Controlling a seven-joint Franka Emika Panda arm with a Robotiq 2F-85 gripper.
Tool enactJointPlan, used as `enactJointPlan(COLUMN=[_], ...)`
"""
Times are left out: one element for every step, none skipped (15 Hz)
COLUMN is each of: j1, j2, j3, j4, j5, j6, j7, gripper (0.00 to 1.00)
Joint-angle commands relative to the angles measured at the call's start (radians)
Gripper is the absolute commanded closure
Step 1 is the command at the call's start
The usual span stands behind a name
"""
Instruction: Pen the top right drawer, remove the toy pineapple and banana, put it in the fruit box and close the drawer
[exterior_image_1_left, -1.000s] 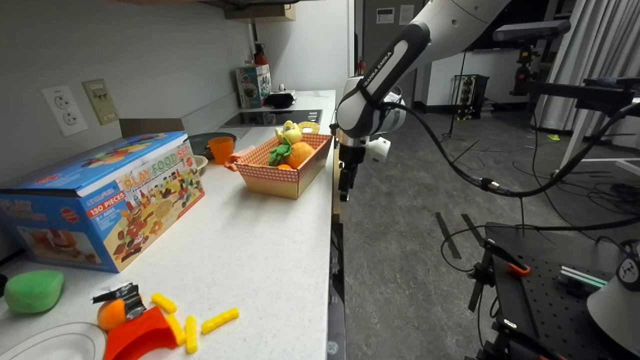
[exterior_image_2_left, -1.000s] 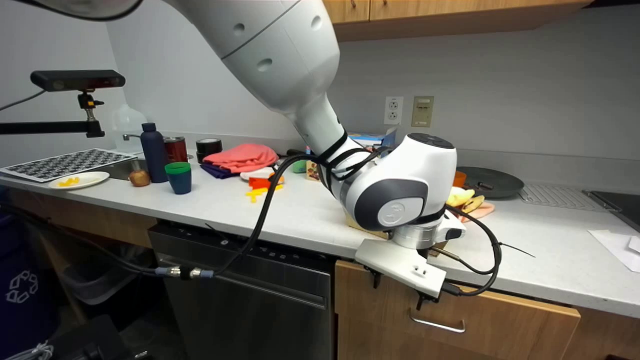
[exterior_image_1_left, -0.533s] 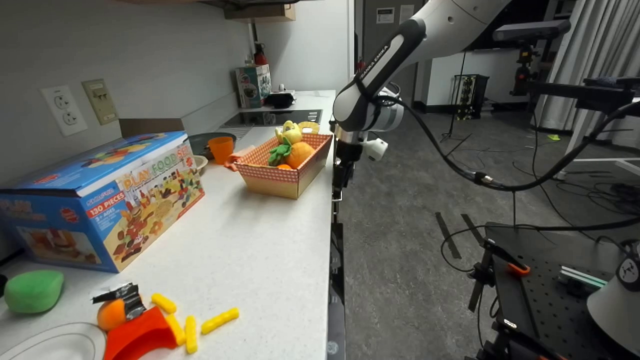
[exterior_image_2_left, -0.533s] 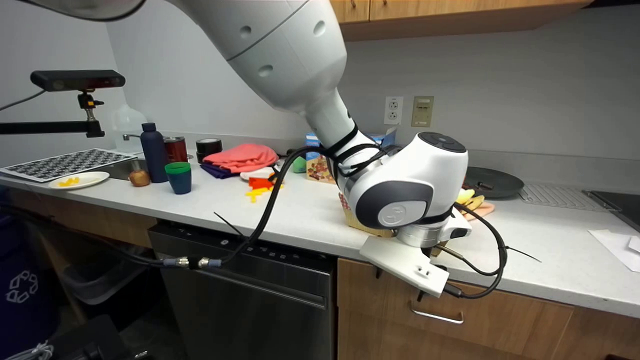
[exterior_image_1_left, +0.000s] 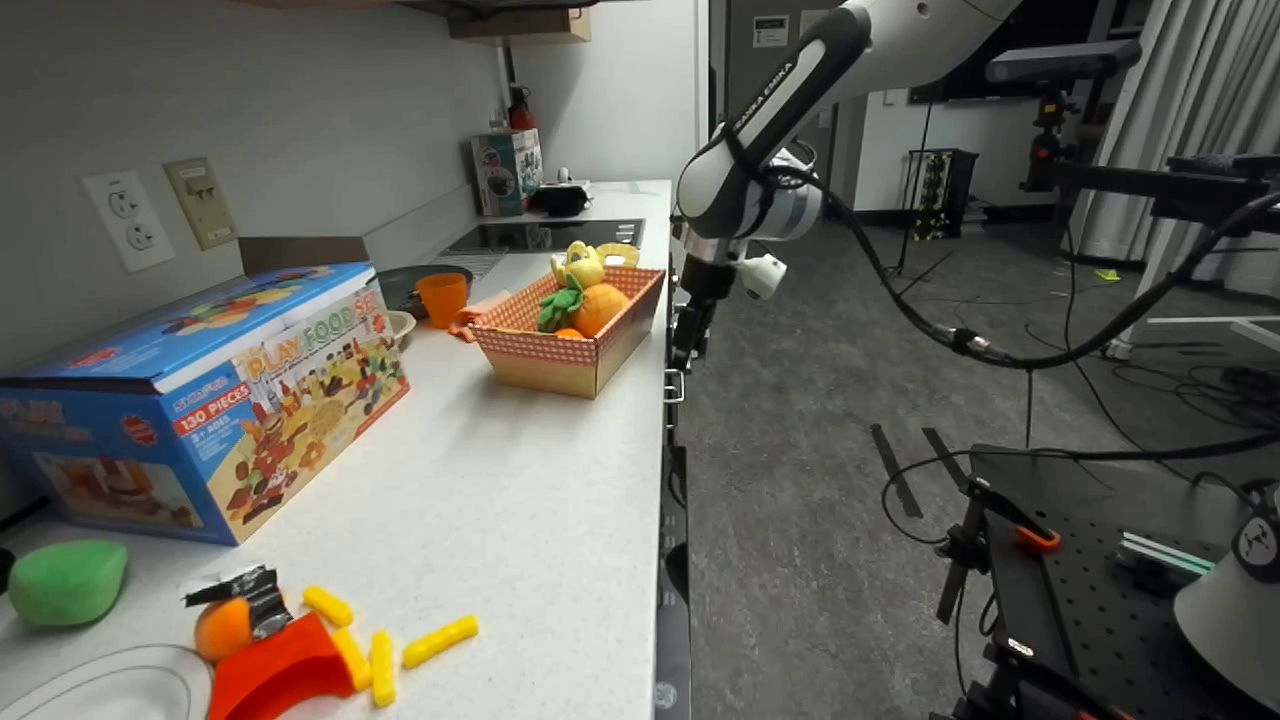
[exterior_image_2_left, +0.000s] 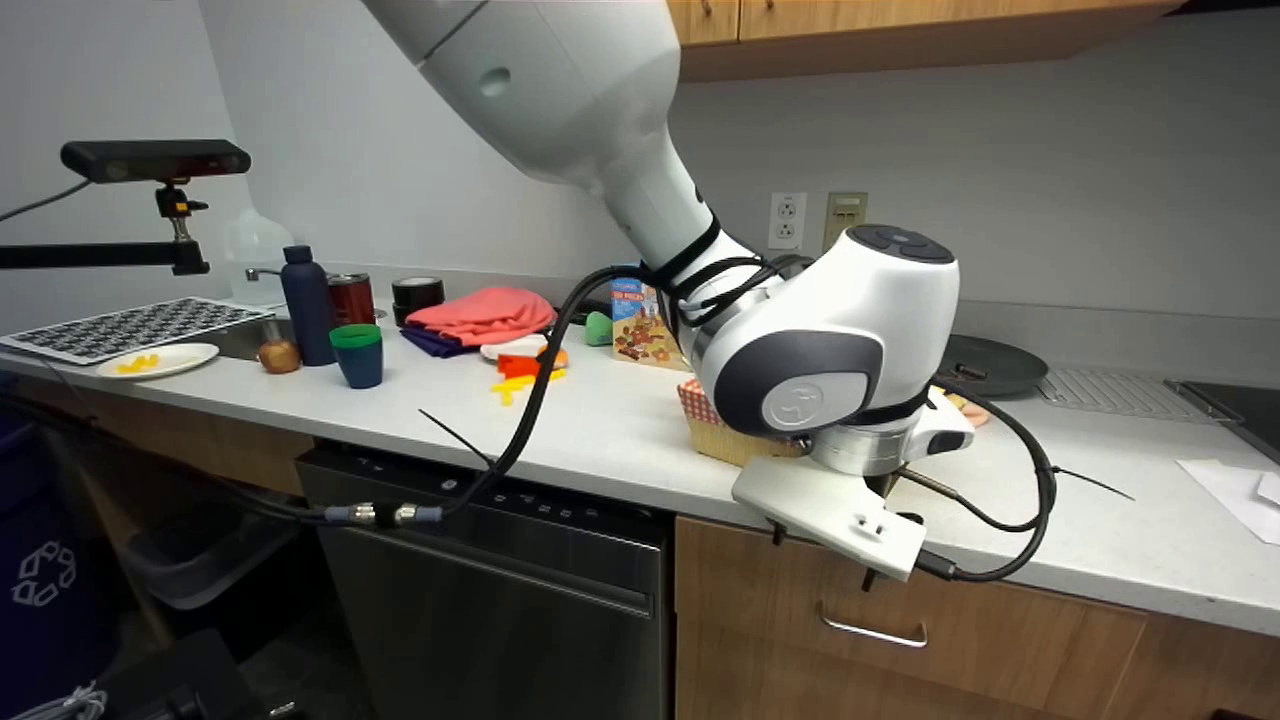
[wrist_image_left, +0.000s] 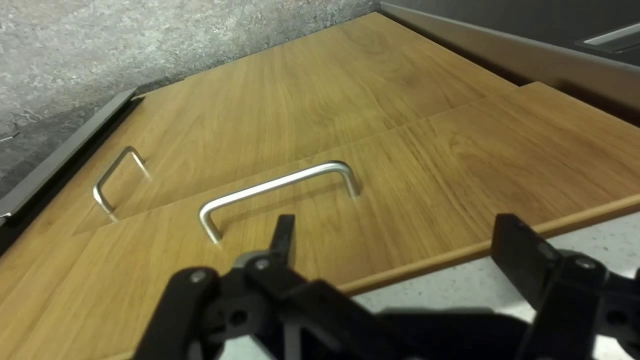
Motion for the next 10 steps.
enactJointPlan(j1=[0.003, 0.007, 0.012, 0.015, 0.02, 0.028, 0.036, 0.047, 0.056, 0.067], j2=[-0.131, -0.16, -0.19, -0.22, -0.246, -0.274, -0.3, -0.332, -0.363, -0.394], j3=[-0.021, -0.027, -0.032, -0.032, -0.036, -0.039, -0.045, -0.052, -0.058, -0.065], j4=[-0.121, -0.146, -0.172, -0.198, -0.22, -0.243, -0.264, -0.292, -0.319, -0.346], j5=[0.01, 0.01, 0.012, 0.017, 0.02, 0.023, 0.023, 0.019, 0.018, 0.015], j6=[0.018, 0.018, 0.019, 0.025, 0.032, 0.038, 0.044, 0.056, 0.067, 0.082], j7=[-0.021, -0.026, -0.026, -0.039, -0.044, -0.047, -0.051, -0.05, -0.052, -0.052], gripper=[0.0, 0.0, 0.0, 0.0, 0.0, 0.0, 0.0, 0.0, 0.0, 0.0])
